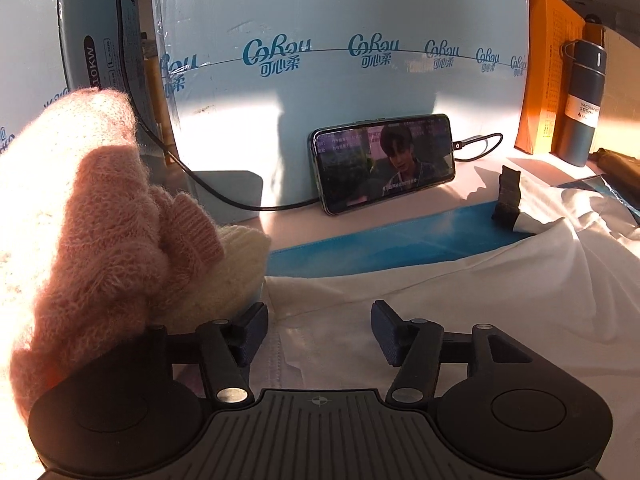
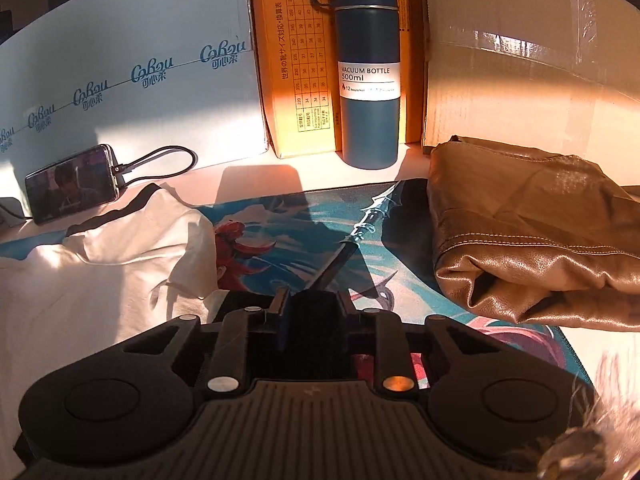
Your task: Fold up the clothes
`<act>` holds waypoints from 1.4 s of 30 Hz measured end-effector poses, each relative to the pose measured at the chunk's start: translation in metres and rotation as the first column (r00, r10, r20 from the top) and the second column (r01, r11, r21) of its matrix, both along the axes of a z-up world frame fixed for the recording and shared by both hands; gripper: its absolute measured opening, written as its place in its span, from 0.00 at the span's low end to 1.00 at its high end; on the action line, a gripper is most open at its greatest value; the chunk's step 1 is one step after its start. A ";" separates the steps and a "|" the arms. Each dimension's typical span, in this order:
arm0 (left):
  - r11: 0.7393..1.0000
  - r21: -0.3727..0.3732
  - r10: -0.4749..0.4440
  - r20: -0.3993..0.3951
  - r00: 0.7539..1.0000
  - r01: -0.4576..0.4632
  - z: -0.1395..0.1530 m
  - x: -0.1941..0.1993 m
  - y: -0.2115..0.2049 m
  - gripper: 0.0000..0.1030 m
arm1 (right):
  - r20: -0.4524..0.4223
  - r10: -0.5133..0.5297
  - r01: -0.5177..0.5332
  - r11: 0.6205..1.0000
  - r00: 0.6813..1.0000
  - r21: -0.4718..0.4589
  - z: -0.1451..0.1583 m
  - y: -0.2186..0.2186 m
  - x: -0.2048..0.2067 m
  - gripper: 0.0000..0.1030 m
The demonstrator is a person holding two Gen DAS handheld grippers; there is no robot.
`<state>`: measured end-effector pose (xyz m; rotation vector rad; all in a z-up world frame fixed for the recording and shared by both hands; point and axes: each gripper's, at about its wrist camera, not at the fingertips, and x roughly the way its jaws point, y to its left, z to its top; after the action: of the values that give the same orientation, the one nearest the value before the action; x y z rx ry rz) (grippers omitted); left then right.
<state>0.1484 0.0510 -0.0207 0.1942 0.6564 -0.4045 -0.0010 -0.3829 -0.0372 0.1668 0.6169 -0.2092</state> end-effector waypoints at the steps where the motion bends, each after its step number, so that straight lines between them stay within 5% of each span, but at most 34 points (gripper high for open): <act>1: 1.000 -0.004 -0.002 -0.005 1.000 0.002 0.000 -0.001 0.000 0.57 | 0.000 -0.003 0.003 1.000 1.000 0.000 0.000 0.000 0.000 0.24; 7: 0.997 -0.074 -0.014 -0.026 1.000 0.012 -0.002 0.009 0.002 0.59 | 0.002 -0.012 0.012 1.000 1.000 0.006 0.000 -0.002 0.001 0.41; 8: 0.998 -0.063 -0.023 -0.015 1.000 0.022 -0.002 0.008 0.000 0.48 | 0.002 -0.010 0.010 1.000 1.000 0.007 0.000 -0.002 0.001 0.41; 9: 0.998 -0.043 -0.039 0.001 0.999 0.039 -0.002 0.005 -0.004 0.23 | 0.002 -0.004 0.004 1.000 1.000 0.003 0.000 -0.001 0.001 0.40; 12: 0.996 0.021 -0.084 0.049 0.995 0.083 -0.002 -0.005 -0.013 0.05 | 0.002 0.022 -0.022 1.000 1.000 -0.018 0.000 0.004 0.002 0.21; 14: 0.996 0.067 -0.062 0.099 0.993 0.056 0.000 -0.008 -0.018 0.04 | 0.004 0.028 -0.028 0.999 1.000 -0.043 0.001 0.008 0.002 0.15; 19: 0.999 0.042 -0.012 0.110 0.994 0.007 0.009 0.012 -0.021 0.04 | 0.015 0.005 -0.004 0.993 1.000 -0.119 0.004 0.011 0.001 0.13; 23: 0.988 0.152 -0.040 0.123 0.992 0.021 -0.002 0.025 -0.040 0.05 | -0.001 -0.014 0.014 0.989 1.000 -0.148 0.002 0.011 0.005 0.13; 28: 0.963 0.266 -0.084 0.150 0.985 0.041 -0.007 0.035 -0.053 0.13 | -0.018 -0.025 0.021 0.979 1.000 -0.204 0.002 0.010 0.008 0.13; 34: 0.951 0.295 -0.139 0.146 0.979 0.091 0.010 0.025 -0.055 0.21 | -0.036 -0.040 0.031 0.975 0.999 -0.221 0.000 0.005 0.015 0.13; 35: 0.949 0.300 -0.149 0.152 0.977 0.098 0.014 0.018 -0.055 0.30 | -0.038 -0.036 0.027 0.976 0.999 -0.218 0.000 0.004 0.016 0.13; 38: 0.942 0.316 -0.177 0.173 0.969 0.116 0.027 -0.001 -0.052 0.77 | -0.026 -0.047 0.042 0.985 0.999 -0.169 0.002 -0.003 0.012 0.19; 42: 0.971 0.235 -0.092 0.222 0.971 0.038 0.049 -0.031 -0.022 0.80 | 0.019 -0.105 0.107 0.991 0.994 -0.085 0.011 -0.013 -0.014 0.36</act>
<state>0.1174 0.0292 0.0285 0.4776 0.4655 -0.3619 -0.0152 -0.3956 -0.0260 0.1183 0.5843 -0.3365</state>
